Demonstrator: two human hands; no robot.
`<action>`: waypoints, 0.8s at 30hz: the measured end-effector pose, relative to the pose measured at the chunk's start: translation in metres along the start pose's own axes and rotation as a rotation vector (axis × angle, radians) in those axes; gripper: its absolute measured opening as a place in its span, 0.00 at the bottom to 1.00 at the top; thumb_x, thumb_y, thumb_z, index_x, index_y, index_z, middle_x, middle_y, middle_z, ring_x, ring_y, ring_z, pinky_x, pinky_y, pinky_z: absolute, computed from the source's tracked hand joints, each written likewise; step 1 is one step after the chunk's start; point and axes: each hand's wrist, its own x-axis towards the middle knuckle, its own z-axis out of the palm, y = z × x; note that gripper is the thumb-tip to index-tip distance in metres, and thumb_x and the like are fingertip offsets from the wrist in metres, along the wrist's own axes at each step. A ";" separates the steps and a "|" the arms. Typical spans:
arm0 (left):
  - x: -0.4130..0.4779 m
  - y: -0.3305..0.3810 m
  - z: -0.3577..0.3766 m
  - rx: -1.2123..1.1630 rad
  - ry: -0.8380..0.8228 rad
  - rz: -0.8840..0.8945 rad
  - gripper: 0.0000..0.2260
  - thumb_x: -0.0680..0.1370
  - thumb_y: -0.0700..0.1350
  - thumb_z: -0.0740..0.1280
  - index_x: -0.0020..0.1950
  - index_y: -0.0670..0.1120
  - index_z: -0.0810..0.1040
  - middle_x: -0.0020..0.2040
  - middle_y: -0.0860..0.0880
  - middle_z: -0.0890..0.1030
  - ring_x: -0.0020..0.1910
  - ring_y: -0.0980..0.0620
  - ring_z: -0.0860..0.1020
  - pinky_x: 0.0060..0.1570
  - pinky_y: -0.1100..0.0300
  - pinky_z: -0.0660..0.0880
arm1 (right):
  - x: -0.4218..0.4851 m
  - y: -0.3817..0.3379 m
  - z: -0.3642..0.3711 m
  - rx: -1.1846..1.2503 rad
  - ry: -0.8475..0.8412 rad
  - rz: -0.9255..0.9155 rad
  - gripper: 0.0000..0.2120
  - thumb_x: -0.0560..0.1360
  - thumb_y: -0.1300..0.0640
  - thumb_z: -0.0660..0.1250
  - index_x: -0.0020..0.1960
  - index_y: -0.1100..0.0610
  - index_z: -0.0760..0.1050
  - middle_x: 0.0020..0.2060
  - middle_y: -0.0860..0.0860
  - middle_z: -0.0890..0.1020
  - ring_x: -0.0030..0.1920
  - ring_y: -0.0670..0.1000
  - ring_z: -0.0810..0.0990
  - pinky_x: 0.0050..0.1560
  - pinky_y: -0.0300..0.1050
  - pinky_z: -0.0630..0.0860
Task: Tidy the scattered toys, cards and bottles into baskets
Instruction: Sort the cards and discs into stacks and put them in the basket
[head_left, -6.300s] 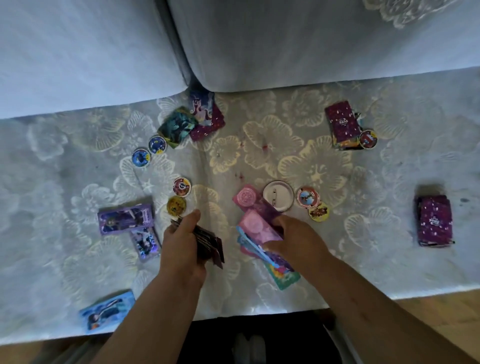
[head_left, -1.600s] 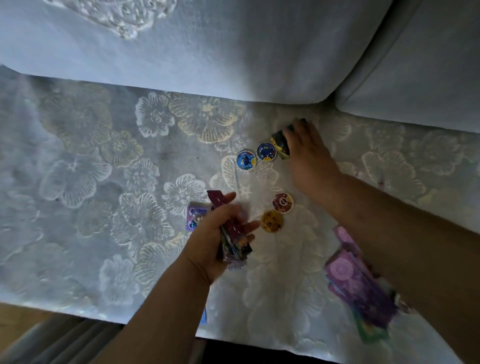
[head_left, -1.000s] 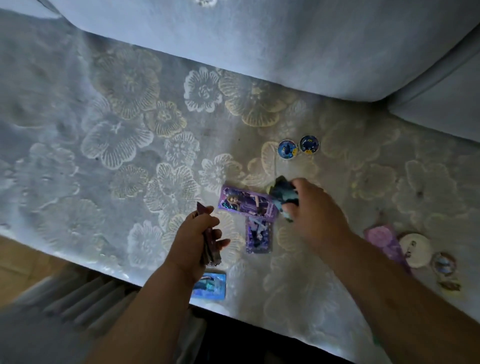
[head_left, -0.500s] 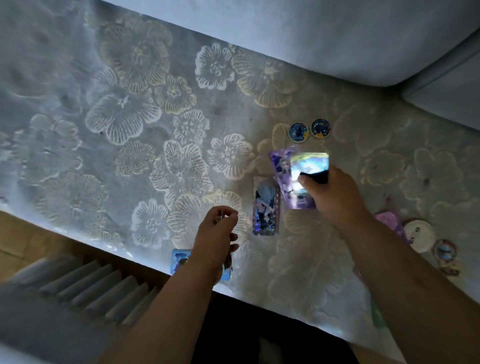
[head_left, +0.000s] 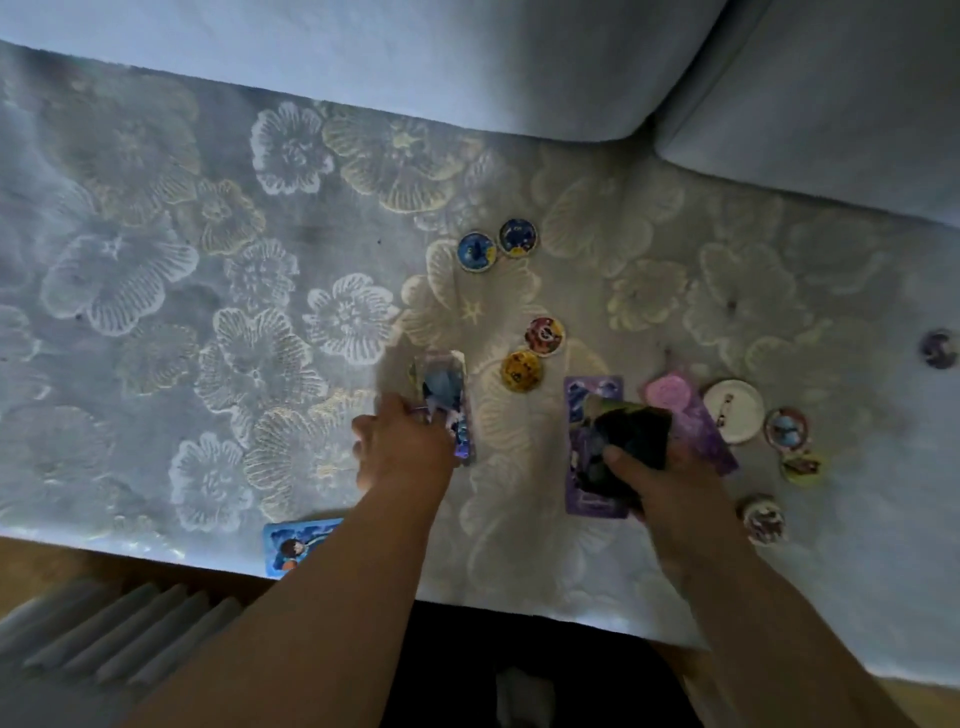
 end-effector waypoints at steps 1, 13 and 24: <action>0.001 -0.004 0.000 -0.025 -0.010 0.000 0.16 0.75 0.59 0.65 0.56 0.51 0.72 0.58 0.40 0.69 0.56 0.36 0.75 0.56 0.42 0.75 | -0.001 0.006 0.002 -0.013 -0.017 0.024 0.07 0.72 0.58 0.73 0.49 0.52 0.80 0.44 0.51 0.85 0.45 0.52 0.84 0.50 0.52 0.80; -0.101 0.023 0.013 -0.394 -0.546 0.124 0.06 0.77 0.43 0.69 0.39 0.48 0.78 0.30 0.49 0.75 0.25 0.53 0.69 0.27 0.64 0.64 | -0.012 0.016 -0.034 0.115 -0.139 0.112 0.06 0.73 0.54 0.72 0.50 0.49 0.81 0.49 0.51 0.85 0.53 0.54 0.82 0.61 0.61 0.75; -0.113 0.045 0.041 -0.413 -0.555 0.072 0.03 0.76 0.43 0.68 0.48 0.51 0.80 0.42 0.49 0.79 0.35 0.52 0.72 0.37 0.59 0.71 | 0.003 0.020 -0.103 -0.650 0.004 -0.126 0.12 0.77 0.56 0.66 0.57 0.60 0.75 0.48 0.57 0.80 0.47 0.57 0.78 0.43 0.43 0.68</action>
